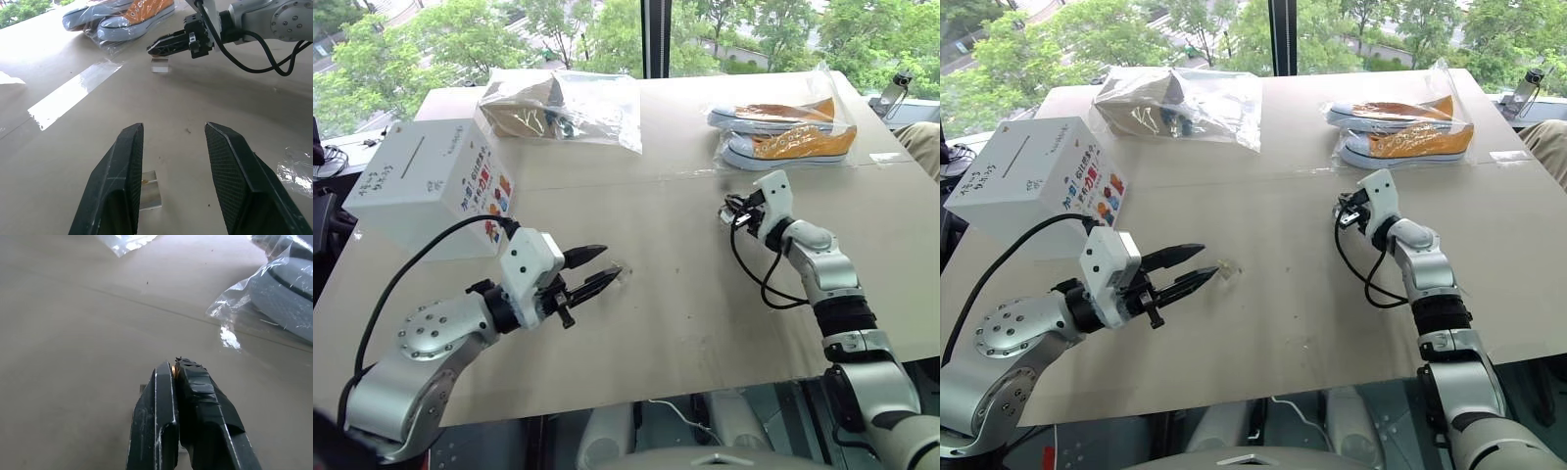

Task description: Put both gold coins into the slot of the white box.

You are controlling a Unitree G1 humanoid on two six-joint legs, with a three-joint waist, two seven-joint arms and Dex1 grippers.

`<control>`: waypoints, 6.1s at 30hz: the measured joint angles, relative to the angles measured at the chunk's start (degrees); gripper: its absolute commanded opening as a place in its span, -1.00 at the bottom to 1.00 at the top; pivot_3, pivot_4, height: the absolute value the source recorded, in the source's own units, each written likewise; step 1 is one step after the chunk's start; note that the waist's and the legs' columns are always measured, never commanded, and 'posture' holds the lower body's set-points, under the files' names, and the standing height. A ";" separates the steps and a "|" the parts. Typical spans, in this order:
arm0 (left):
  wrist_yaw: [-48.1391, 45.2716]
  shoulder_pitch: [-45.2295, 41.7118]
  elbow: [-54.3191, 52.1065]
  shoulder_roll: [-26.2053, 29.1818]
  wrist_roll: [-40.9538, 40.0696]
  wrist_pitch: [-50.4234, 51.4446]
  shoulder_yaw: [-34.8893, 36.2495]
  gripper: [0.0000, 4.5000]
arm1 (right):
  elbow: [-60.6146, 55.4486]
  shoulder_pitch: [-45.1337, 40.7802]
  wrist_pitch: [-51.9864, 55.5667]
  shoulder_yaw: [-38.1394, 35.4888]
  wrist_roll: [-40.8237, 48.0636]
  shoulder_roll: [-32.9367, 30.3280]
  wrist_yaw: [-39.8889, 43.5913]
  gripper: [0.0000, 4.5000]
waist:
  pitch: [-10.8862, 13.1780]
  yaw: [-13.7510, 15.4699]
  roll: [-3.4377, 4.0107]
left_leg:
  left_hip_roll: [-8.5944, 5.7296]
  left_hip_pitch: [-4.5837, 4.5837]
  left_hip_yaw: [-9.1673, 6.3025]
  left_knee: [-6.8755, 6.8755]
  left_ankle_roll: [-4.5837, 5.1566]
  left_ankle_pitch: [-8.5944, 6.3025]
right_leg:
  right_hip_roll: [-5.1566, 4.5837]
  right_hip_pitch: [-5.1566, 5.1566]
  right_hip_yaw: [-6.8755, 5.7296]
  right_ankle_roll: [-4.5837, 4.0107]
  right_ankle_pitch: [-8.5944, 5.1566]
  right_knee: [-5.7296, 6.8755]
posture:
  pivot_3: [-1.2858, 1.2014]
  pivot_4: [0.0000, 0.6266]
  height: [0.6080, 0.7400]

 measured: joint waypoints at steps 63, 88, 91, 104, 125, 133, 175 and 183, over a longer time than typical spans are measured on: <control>30.56 -24.09 11.31 -30.42 -39.45 -4.51 -1.52 -1.00 | -29.28 -0.30 18.82 -3.44 47.72 15.96 -7.64 0.98 | -0.01 0.02 0.01 | -0.11 -0.17 -0.31 0.12 0.01 0.00 | 0.19 0.02 -0.15 0.02 -0.01 -0.10 | 0.03 -0.52 1.00; 51.46 -16.82 22.17 17.32 -26.18 22.12 25.84 -1.00 | -21.95 -7.92 3.08 6.26 23.05 -4.35 30.48 0.98 | 0.17 0.33 0.08 | -0.12 -0.53 -0.29 -0.39 -0.34 0.18 | -0.30 -0.58 -0.23 0.05 -0.03 -0.17 | 0.03 -0.52 1.00; 49.27 -16.51 23.82 19.41 -23.58 23.82 25.84 -1.00 | -21.83 -7.92 3.07 6.28 22.68 -3.79 30.38 0.98 | 0.17 0.19 0.06 | -0.18 -0.74 -0.28 -0.40 -0.37 0.20 | -0.33 -0.78 -0.26 0.06 -0.02 -0.17 | 0.03 -0.52 1.00; 37.99 -21.21 33.15 20.81 -13.12 26.08 20.25 -1.00 | -22.20 -7.88 3.03 6.04 22.22 -2.41 28.94 0.98 | 0.16 0.06 0.06 | -0.17 -0.87 -0.24 -0.45 -0.38 0.20 | -0.46 -0.99 -0.23 0.06 -0.02 -0.09 | 0.03 -0.52 1.00; 29.59 -25.15 35.34 18.01 -3.33 26.24 19.26 -1.00 | -22.21 -7.86 1.92 5.41 21.91 -2.41 27.84 0.98 | 0.11 0.14 0.08 | -0.18 -0.84 -0.20 -0.45 -0.41 0.22 | -0.52 -1.05 -0.18 0.06 -0.01 0.13 | 0.03 -0.52 1.00; 27.64 -25.20 35.35 17.77 -1.02 26.58 19.42 -1.00 | -22.23 -7.82 1.88 5.41 21.74 -2.41 27.78 0.98 | 0.08 0.10 0.11 | -0.18 -0.77 -0.18 -0.44 -0.41 0.23 | -0.52 -1.05 -0.15 0.06 -0.01 0.22 | 0.03 -0.52 1.00; -8.84 16.85 7.57 11.09 0.23 9.19 21.53 0.13 | -6.04 4.25 -8.15 25.40 -6.89 9.08 13.83 1.00 | -0.07 -1.32 -0.13 | -0.10 -0.68 0.06 0.25 -0.34 0.20 | -0.09 -1.12 0.16 -0.04 0.01 0.97 | 0.03 -0.52 1.00; -8.69 18.67 7.45 8.49 2.02 7.24 21.68 0.18 | -4.14 4.68 -9.82 25.66 -7.84 12.36 13.46 0.41 | -0.07 -1.37 -0.13 | -0.08 -0.70 -0.11 0.19 -0.34 0.20 | -0.19 -1.12 0.00 -0.05 0.01 0.96 | 0.03 -0.52 1.00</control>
